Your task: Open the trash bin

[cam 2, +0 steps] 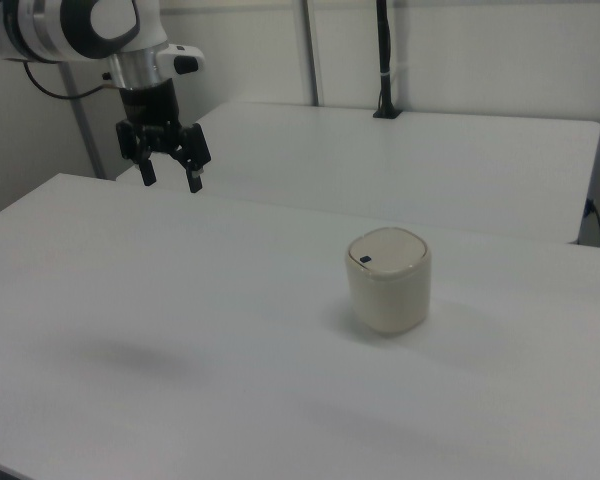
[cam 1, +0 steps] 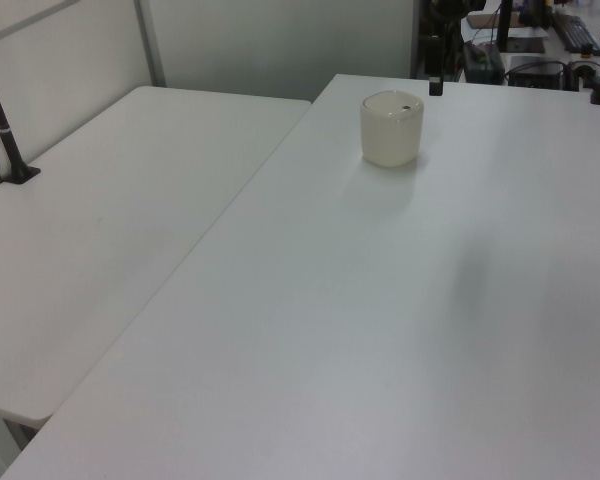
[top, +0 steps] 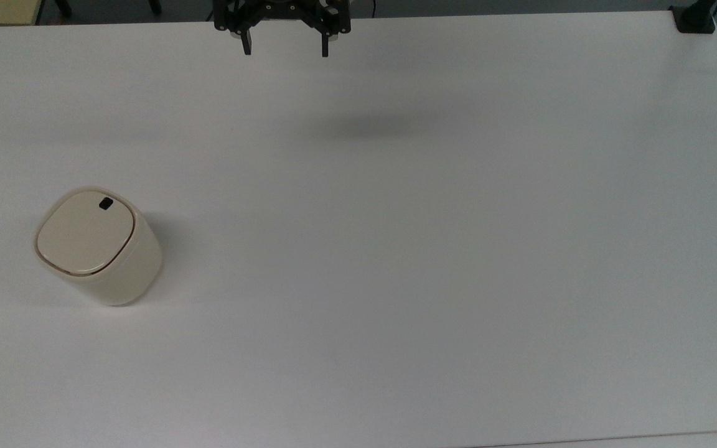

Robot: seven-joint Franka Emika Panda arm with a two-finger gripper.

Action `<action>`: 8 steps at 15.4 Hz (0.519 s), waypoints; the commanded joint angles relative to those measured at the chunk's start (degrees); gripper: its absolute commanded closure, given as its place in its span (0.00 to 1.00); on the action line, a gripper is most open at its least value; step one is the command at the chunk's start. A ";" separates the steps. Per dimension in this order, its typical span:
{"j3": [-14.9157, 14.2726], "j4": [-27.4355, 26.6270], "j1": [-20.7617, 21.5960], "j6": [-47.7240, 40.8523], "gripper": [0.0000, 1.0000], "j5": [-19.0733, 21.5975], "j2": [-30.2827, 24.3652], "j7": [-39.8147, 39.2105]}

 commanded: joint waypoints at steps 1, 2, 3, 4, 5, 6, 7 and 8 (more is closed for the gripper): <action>-0.75 -1.19 0.08 -0.45 0.00 -0.39 -1.32 -2.00; -0.75 -1.19 0.08 -0.46 0.00 -0.39 -1.32 -2.00; -0.75 -1.19 0.00 -0.46 0.00 -0.30 -1.32 -2.18; -0.75 -1.19 0.00 -0.46 0.00 -0.30 -1.32 -2.96; -0.75 -1.19 0.00 -0.46 0.00 -0.30 -1.32 -3.14; -0.75 -1.19 0.00 -0.46 0.00 -0.30 -1.23 -3.15; -0.75 -1.19 0.00 -0.46 0.00 -0.30 -1.23 -3.15; -0.75 -1.19 0.00 -0.37 0.00 -0.30 -1.23 -3.15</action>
